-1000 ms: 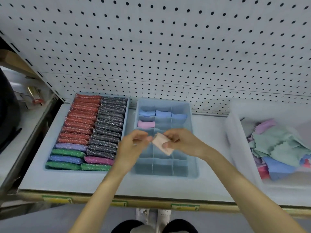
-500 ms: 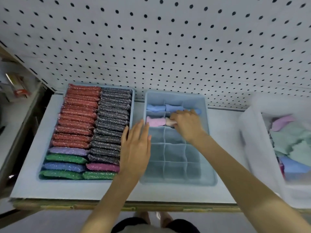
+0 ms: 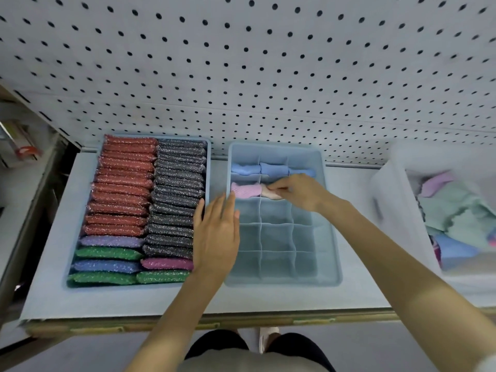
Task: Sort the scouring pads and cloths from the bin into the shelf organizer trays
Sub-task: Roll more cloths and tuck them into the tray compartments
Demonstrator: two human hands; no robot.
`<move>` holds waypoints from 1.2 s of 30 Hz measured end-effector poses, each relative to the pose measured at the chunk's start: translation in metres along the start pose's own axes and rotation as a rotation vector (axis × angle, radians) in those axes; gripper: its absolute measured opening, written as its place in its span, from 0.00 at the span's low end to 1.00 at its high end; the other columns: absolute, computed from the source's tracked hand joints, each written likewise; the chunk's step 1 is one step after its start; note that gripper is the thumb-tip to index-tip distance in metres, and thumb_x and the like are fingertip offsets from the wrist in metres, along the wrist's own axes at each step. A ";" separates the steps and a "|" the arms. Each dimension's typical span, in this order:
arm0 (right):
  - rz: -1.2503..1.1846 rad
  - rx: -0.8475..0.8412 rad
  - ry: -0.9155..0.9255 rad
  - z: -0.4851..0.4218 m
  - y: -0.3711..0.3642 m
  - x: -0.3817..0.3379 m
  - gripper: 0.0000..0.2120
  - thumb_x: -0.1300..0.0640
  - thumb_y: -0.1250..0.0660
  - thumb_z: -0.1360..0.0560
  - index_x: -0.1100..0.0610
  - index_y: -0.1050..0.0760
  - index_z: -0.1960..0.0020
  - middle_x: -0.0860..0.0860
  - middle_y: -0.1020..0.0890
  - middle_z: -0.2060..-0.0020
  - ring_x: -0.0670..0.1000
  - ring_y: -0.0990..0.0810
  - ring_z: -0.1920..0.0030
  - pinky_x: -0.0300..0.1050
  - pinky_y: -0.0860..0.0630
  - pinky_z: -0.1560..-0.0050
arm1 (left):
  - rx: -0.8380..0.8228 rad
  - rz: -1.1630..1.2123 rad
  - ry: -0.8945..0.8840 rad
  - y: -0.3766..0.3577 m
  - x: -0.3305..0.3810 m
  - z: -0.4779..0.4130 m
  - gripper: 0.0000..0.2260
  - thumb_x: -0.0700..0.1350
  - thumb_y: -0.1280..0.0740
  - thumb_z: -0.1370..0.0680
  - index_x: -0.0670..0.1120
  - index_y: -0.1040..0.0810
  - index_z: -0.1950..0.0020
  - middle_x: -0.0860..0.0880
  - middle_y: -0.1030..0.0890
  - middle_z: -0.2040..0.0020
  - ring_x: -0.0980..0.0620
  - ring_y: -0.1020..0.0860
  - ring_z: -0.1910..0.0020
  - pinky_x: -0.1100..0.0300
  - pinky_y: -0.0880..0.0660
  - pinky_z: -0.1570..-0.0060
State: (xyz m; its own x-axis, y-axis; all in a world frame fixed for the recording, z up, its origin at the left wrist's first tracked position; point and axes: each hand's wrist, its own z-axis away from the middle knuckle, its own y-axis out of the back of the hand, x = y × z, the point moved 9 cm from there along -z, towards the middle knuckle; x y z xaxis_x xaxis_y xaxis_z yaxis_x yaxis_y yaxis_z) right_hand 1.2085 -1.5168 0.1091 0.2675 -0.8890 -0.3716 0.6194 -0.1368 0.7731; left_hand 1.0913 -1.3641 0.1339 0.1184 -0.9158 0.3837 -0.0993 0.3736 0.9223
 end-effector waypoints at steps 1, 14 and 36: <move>-0.055 0.021 -0.002 0.003 0.006 -0.001 0.13 0.55 0.40 0.19 0.51 0.20 0.40 0.53 0.17 0.45 0.55 0.21 0.44 0.51 0.27 0.41 | -0.002 0.049 0.003 0.001 -0.001 0.000 0.22 0.49 0.51 0.18 0.42 0.27 0.31 0.44 0.22 0.35 0.47 0.25 0.35 0.51 0.45 0.28; -0.691 0.692 -0.169 0.188 0.107 0.190 0.12 0.66 0.35 0.23 0.50 0.21 0.52 0.47 0.17 0.56 0.37 0.18 0.63 0.31 0.26 0.55 | -0.153 0.724 -0.156 -0.010 0.196 -0.018 0.24 0.57 0.44 0.21 0.47 0.29 0.29 0.47 0.30 0.28 0.50 0.35 0.27 0.48 0.35 0.30; 0.084 0.336 -0.012 0.189 0.080 0.385 0.10 0.49 0.25 0.33 0.49 0.25 0.58 0.50 0.24 0.45 0.57 0.30 0.41 0.46 0.38 0.47 | -0.126 0.484 0.093 -0.113 0.347 0.029 0.24 0.52 0.45 0.18 0.52 0.44 0.22 0.58 0.56 0.21 0.67 0.53 0.28 0.69 0.50 0.31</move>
State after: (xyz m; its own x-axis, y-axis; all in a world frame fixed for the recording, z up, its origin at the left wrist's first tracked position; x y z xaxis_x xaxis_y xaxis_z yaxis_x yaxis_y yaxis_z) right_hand 1.2215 -1.9522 0.1248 0.2974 -0.9080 -0.2950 0.3172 -0.1975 0.9276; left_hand 1.1146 -1.7289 0.1611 0.1767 -0.6182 0.7659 -0.0455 0.7722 0.6338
